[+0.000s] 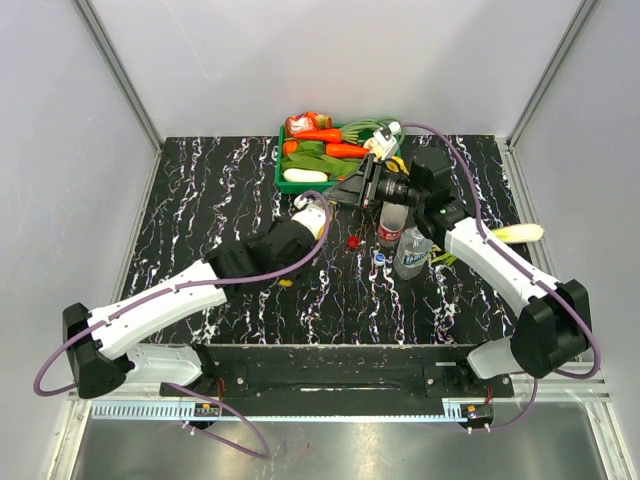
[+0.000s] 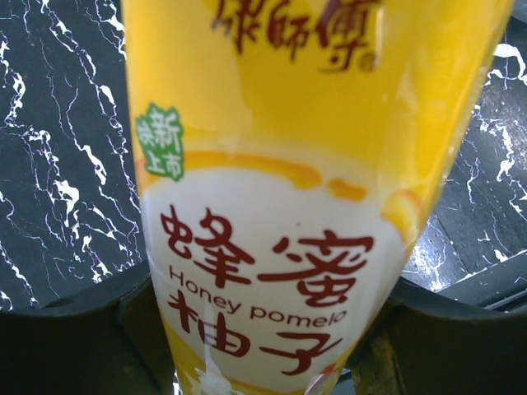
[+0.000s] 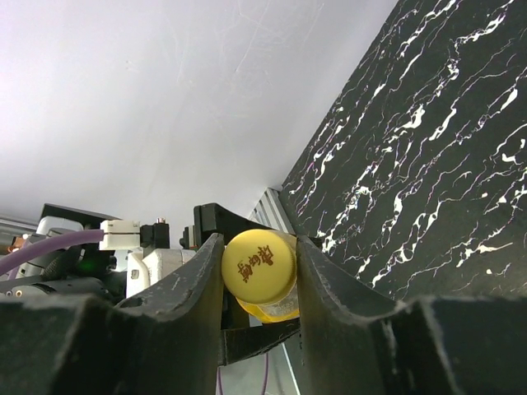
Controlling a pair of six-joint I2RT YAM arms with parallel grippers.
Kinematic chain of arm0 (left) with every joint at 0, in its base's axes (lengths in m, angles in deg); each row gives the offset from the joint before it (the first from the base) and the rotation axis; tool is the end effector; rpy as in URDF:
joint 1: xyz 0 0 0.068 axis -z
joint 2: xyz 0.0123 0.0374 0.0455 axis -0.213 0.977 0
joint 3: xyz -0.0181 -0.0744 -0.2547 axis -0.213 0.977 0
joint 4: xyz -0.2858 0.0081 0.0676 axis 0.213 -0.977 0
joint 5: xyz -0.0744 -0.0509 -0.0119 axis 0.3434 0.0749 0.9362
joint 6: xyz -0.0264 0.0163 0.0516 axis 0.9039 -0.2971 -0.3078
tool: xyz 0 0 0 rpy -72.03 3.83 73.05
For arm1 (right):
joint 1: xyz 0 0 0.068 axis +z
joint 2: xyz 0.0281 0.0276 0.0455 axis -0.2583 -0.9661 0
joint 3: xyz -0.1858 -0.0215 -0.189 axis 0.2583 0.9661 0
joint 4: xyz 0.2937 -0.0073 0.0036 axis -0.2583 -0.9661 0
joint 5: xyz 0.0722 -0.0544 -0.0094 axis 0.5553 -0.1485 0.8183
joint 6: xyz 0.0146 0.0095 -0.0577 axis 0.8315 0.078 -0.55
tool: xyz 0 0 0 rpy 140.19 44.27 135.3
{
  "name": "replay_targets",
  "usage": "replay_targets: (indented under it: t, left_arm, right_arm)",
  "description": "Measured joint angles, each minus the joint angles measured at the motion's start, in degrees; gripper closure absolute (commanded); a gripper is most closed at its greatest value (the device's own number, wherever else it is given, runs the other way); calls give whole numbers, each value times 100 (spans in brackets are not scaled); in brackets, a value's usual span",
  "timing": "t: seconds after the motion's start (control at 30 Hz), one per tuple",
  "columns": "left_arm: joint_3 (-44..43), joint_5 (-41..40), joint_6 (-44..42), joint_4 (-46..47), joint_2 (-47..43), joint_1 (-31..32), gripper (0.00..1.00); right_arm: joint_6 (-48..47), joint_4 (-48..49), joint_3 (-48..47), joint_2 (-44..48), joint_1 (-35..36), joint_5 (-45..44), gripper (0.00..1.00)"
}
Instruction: Unscrew the bottle caps
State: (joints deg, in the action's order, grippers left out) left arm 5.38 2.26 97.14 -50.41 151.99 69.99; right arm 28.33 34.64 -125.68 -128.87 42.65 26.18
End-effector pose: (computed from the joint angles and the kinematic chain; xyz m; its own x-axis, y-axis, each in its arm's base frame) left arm 0.1707 -0.2326 0.3134 -0.5266 0.4455 -0.7240 0.4879 0.8558 0.1718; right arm 0.3168 0.2007 0.3484 -0.7593 0.2349 -0.6068 -0.5615 0.2347 0.7935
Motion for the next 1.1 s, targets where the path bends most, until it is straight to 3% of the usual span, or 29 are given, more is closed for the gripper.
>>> replay_targets:
  t: [0.1,0.43,0.93,1.07,1.1]
  left_arm:
    - [2,22,-4,-35,0,0,86]
    - [393,852,13,400,-393,-46,88]
    - [503,4201,101,1530,-831,-527,88]
    - [505,4404,101,1600,-898,-527,91]
    - [505,4415,101,1613,-907,-525,91]
  right_arm:
    - [26,101,79,0,0,4,100]
    - [-146,313,439,350,0,107,100]
    - [-485,1552,758,1298,-55,732,100]
    - [-525,1578,761,1423,-63,765,80]
    - [-529,1578,765,1443,-63,756,67]
